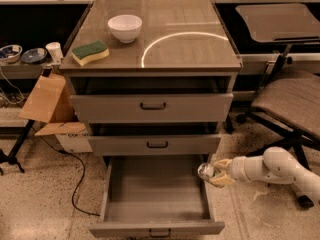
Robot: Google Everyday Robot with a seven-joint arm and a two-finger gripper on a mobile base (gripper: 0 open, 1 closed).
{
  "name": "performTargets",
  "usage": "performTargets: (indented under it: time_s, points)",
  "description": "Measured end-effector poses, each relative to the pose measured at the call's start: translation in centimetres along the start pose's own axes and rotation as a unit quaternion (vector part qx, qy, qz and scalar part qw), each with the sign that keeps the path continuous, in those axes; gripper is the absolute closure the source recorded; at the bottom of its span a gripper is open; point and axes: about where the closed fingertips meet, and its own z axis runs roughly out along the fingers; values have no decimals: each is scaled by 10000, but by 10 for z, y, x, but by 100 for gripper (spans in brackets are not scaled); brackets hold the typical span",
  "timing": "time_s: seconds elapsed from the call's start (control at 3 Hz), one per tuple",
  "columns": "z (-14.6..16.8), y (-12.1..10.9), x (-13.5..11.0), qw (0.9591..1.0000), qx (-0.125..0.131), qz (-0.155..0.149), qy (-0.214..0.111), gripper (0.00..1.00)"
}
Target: Pick 7up can from bottom drawer and place on counter
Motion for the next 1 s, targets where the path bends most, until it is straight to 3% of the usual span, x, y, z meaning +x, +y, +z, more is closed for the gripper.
performTargets:
  time_s: [0.67, 1.0]
  points:
    - [-87, -17, -47, 9993, 184, 152, 298, 100]
    - [-87, -17, -48, 9993, 184, 152, 295, 100]
